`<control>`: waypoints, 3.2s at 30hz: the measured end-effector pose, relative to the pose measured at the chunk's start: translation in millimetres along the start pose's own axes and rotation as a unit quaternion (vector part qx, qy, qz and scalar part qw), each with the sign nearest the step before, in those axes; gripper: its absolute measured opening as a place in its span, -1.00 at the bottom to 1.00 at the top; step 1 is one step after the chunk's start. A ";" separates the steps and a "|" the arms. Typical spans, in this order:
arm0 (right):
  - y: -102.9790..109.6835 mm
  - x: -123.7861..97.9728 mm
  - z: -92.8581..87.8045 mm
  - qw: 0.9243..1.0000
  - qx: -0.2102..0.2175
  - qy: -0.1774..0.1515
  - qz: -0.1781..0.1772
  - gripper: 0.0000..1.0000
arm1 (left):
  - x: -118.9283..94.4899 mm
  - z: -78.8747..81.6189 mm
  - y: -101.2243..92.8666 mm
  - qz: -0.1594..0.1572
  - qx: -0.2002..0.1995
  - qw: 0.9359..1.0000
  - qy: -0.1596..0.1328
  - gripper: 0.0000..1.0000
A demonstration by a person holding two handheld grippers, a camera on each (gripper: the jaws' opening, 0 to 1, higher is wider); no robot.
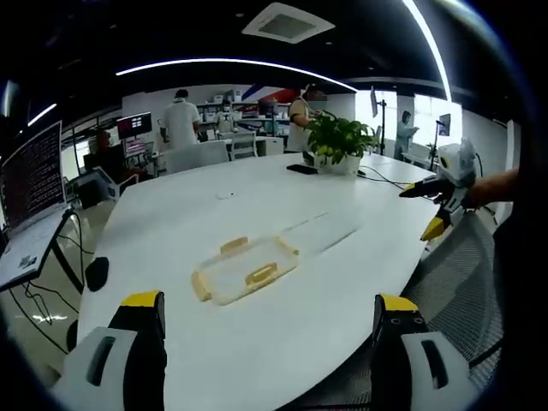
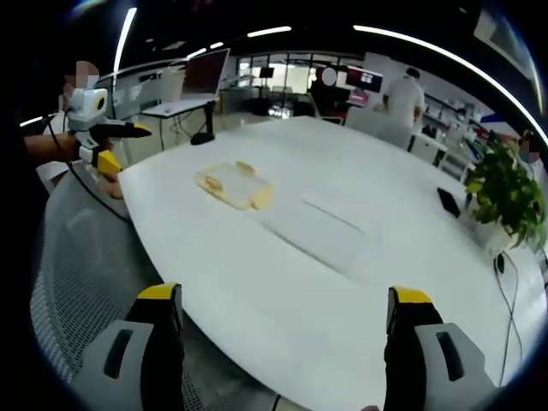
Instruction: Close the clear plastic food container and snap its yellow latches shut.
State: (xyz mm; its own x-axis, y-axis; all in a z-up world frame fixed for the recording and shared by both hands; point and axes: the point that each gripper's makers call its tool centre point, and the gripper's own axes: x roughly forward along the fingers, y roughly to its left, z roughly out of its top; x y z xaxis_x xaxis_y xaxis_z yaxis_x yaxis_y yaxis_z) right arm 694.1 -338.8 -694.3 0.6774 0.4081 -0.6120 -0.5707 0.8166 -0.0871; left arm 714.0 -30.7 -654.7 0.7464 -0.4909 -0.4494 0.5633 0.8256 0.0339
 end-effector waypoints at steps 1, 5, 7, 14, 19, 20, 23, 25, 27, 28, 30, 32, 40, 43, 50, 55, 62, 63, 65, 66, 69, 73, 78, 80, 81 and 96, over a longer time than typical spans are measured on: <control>0.1 0.0 0.0 1.000 0.000 0.000 0.000 0.94 | 0.2 0.6 0.1 0.000 0.001 1.000 0.000 0.98; 0.7 0.1 0.3 1.000 -0.001 -0.001 0.002 0.94 | 1.2 2.8 0.5 -0.003 0.005 1.000 -0.001 0.98; 1.1 0.0 -0.1 1.000 -0.002 0.000 0.003 0.94 | 1.6 2.6 1.1 -0.004 0.007 1.000 0.000 0.98; 0.6 -0.1 -1.5 1.000 0.000 0.003 0.004 0.94 | 1.8 2.0 2.7 -0.003 0.008 1.000 0.002 0.98; -0.2 0.6 -0.3 1.000 -0.002 0.004 0.005 0.93 | 2.8 1.6 3.0 -0.004 0.008 1.000 0.004 0.98; -0.4 0.7 0.3 1.000 -0.002 0.004 0.005 0.93 | 2.9 2.0 3.2 -0.004 0.008 1.000 0.004 0.98; -1.6 0.6 1.8 1.000 -0.002 0.007 0.005 0.93 | 3.5 3.3 3.6 -0.005 0.009 1.000 0.004 0.98; -1.5 0.6 2.8 1.000 -0.002 0.008 0.007 0.92 | 3.7 3.7 4.2 -0.006 0.009 1.000 0.004 0.98; -2.7 0.7 4.2 1.000 -0.005 0.008 0.007 0.93 | 4.0 3.7 5.8 -0.006 0.008 1.000 0.004 0.98; -3.2 0.6 4.5 1.000 -0.006 0.009 0.007 0.93 | 4.0 3.5 7.0 -0.005 0.007 1.000 0.006 0.98; -4.3 0.3 5.2 1.000 -0.006 0.009 0.007 0.93 | 3.8 3.9 8.4 -0.005 0.004 1.000 0.005 0.98; -5.4 -0.5 5.9 1.000 -0.007 0.011 0.007 0.93 | 3.3 6.6 10.9 -0.003 -0.004 1.000 -0.001 0.98; -9.2 -1.4 7.4 1.000 -0.007 0.017 0.004 0.93 | 3.2 11.1 17.0 -0.001 -0.013 1.000 -0.006 0.98; -9.6 -1.9 7.0 1.000 -0.004 0.017 0.004 0.94 | 3.0 10.7 17.6 0.000 -0.013 1.000 -0.004 0.98; -10.5 -2.2 4.8 1.000 0.004 0.019 0.001 0.94 | 3.4 2.5 14.6 -0.005 -0.002 1.000 0.013 0.98; -11.7 -2.4 3.9 1.000 -0.001 0.030 0.004 0.93 | 4.1 -2.7 15.1 -0.007 0.011 0.999 0.031 0.98; -13.4 -3.8 7.0 0.999 -0.002 0.031 0.007 0.93 | 1.8 -1.4 17.9 -0.011 0.012 0.999 0.033 0.98; -13.1 -4.3 7.7 0.999 -0.003 0.032 0.008 0.93 | 1.3 -1.0 18.8 -0.012 0.013 0.999 0.034 0.98; -13.1 -4.6 9.1 0.999 -0.005 0.033 0.010 0.92 | 0.8 -0.5 20.2 -0.013 0.016 0.999 0.035 0.98; -13.3 -4.7 10.5 0.999 -0.007 0.033 0.011 0.92 | 0.5 -0.1 21.8 -0.014 0.018 0.999 0.035 0.97; -13.6 -4.6 12.4 0.999 -0.014 0.034 0.016 0.90 | -0.3 0.3 26.7 -0.015 0.017 0.999 0.037 0.97; -15.2 -4.5 16.2 0.999 -0.027 0.035 0.019 0.90 | -1.9 0.9 33.7 -0.011 0.019 0.999 0.039 0.96; -18.3 -3.3 21.2 0.998 -0.043 0.038 0.022 0.89 | -2.0 4.0 39.8 -0.012 0.023 0.999 0.040 0.95; -18.2 -2.1 21.7 0.997 -0.055 0.043 0.026 0.88 | -1.3 4.2 41.2 -0.014 0.026 0.999 0.042 0.95; -18.1 -1.3 22.1 0.997 -0.062 0.047 0.029 0.88 | -0.6 4.4 42.3 -0.015 0.028 0.999 0.044 0.94; -21.7 9.9 33.0 0.989 -0.107 0.075 0.068 0.86 | 12.8 13.3 54.1 -0.036 0.056 0.996 0.056 0.91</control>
State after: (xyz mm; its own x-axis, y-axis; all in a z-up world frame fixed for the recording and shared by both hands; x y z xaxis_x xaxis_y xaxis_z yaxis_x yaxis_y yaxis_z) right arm 728.6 -339.0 -672.5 0.5206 0.4291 -0.7381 -0.7478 0.6464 -0.1515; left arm 758.7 4.0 -646.8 0.6623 -0.5078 -0.5509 0.6541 0.7505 0.0946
